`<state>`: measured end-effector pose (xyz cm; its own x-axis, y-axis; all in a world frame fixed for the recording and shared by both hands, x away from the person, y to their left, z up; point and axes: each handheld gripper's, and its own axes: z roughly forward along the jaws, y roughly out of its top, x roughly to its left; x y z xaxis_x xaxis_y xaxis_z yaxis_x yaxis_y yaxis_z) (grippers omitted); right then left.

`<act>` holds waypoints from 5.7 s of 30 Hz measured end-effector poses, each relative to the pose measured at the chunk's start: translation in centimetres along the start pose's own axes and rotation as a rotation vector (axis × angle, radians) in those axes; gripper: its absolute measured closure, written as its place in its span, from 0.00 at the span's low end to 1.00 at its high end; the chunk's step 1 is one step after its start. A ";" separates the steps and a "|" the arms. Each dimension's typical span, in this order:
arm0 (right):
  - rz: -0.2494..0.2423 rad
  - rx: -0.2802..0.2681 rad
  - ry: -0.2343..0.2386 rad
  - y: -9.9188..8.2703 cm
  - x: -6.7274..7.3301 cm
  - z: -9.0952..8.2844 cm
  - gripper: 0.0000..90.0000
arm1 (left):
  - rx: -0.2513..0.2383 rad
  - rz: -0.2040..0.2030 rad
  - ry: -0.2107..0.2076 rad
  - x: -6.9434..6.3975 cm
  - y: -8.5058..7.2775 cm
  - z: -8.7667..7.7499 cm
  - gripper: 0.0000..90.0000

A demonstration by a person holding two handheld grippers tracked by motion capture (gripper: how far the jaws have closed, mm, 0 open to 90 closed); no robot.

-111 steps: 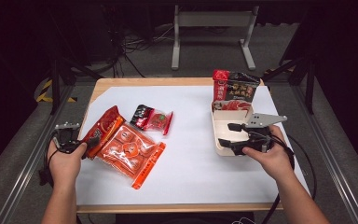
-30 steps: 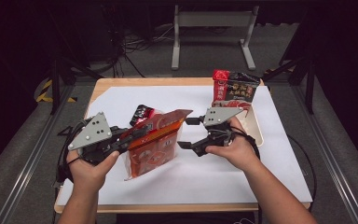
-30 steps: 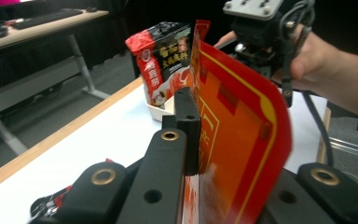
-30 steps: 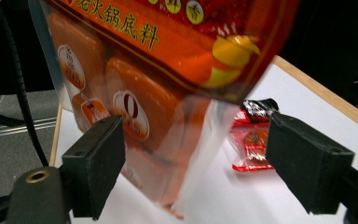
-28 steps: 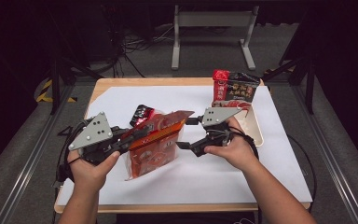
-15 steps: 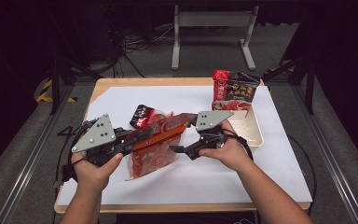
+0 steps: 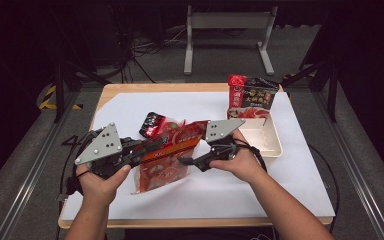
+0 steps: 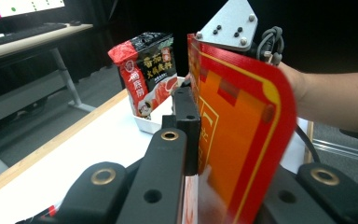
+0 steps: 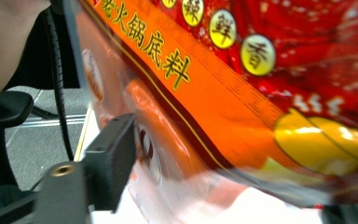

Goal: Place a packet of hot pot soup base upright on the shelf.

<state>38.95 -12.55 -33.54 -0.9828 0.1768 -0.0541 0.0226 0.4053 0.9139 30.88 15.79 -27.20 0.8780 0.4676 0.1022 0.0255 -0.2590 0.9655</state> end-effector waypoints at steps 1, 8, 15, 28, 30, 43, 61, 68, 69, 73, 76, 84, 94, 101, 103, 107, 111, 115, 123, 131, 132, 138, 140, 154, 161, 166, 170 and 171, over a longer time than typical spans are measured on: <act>0.000 0.007 0.007 0.0 0.0 0.0 0.42 | 0.000 0.001 0.000 0.0 0.0 0.0 1.00; -0.038 0.047 0.051 0.2 0.2 -0.6 0.70 | -0.012 -0.014 0.012 0.3 -0.1 -0.3 1.00; -0.055 0.068 0.102 0.5 0.7 -0.9 0.78 | -0.025 -0.030 0.013 0.7 -0.4 -0.5 1.00; -0.006 0.132 0.087 1.1 1.0 -2.3 0.79 | -0.048 -0.060 0.080 1.4 -0.8 -0.5 0.70; -0.003 0.138 0.083 1.1 1.1 -2.4 0.79 | -0.042 -0.061 0.110 1.4 -0.8 -0.5 0.63; 0.061 0.125 -0.029 2.6 -0.1 -6.8 0.79 | 0.020 -0.117 0.182 2.7 -1.5 -0.7 0.22; 0.116 0.063 -0.172 4.1 -2.2 -12.9 0.79 | 0.115 -0.156 0.226 4.6 -3.7 -0.1 0.14; 0.129 0.062 -0.226 4.1 -2.9 -14.5 0.79 | 0.118 -0.177 0.238 5.0 -4.0 -0.3 0.14; 0.134 0.059 -0.234 4.0 -3.0 -14.7 0.79 | 0.117 -0.180 0.243 5.1 -4.0 -0.4 0.14; 0.154 0.046 -0.265 3.6 -3.6 -15.7 0.79 | 0.118 -0.185 0.255 5.3 -4.2 -0.7 0.14; 0.166 0.040 -0.286 3.4 -4.0 -16.3 0.79 | 0.121 -0.185 0.264 5.6 -4.3 -0.9 0.14; 0.193 0.033 -0.337 2.7 -4.9 -17.8 0.79 | 0.130 -0.197 0.279 5.9 -4.6 -1.1 0.14; 0.224 0.022 -0.404 1.9 -5.6 -19.6 0.79 | 0.153 -0.212 0.297 6.7 -5.4 -1.2 0.14; 0.238 0.026 -0.453 1.2 -6.0 -20.3 0.79 | 0.163 -0.223 0.296 6.9 -5.8 -1.1 0.14; 0.239 0.026 -0.458 1.1 -6.1 -20.4 0.79 | 0.165 -0.224 0.294 6.9 -5.8 -1.1 0.14; 0.254 0.024 -0.480 0.8 -6.4 -20.8 0.79 | 0.162 -0.224 0.296 6.9 -5.8 -1.1 0.14; 0.261 0.016 -0.496 0.4 -6.6 -21.0 0.79 | 0.164 -0.229 0.297 7.0 -5.8 -1.2 0.14; 0.268 0.023 -0.515 -0.2 -6.8 -21.0 0.79 | 0.166 -0.228 0.296 7.0 -5.9 -1.1 0.14; 0.270 0.037 -0.567 -1.2 -7.0 -20.8 0.79 | 0.173 -0.232 0.294 7.0 -6.0 -0.9 0.14; 0.275 0.041 -0.596 -1.8 -6.8 -20.9 0.79 | 0.174 -0.229 0.293 7.0 -6.1 -0.9 0.14; 0.276 0.037 -0.596 -1.8 -6.8 -20.8 0.79 | 0.175 -0.230 0.294 7.0 -6.1 -0.9 0.14; 0.272 0.045 -0.604 -2.2 -6.8 -20.5 0.79 | 0.174 -0.234 0.293 7.0 -6.1 -0.8 0.14; 0.282 0.040 -0.607 -2.5 -6.8 -20.4 0.79 | 0.174 -0.235 0.293 7.0 -6.1 -0.9 0.14; 0.328 0.041 -0.597 -4.3 -7.1 -19.9 0.79 | 0.178 -0.233 0.293 7.1 -6.2 -0.8 0.14; 0.348 0.046 -0.593 -4.9 -7.0 -20.0 0.79 | 0.184 -0.230 0.288 7.0 -6.2 -0.6 0.14; 0.364 0.058 -0.596 -5.3 -6.9 -20.0 0.79 | 0.185 -0.236 0.288 7.1 -6.3 -0.7 0.14; 0.372 0.094 -0.604 -5.9 -6.9 -19.5 0.79 | 0.186 -0.235 0.286 7.1 -6.3 -0.7 0.14; 0.369 0.095 -0.599 -6.0 -7.0 -19.3 0.79 | 0.186 -0.235 0.287 7.1 -6.3 -0.7 0.14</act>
<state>42.13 -33.50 -30.92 -0.6383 0.7696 0.0158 0.3776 0.2952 0.8776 36.60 21.30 -32.40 0.6698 0.7420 -0.0280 0.3182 -0.2528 0.9137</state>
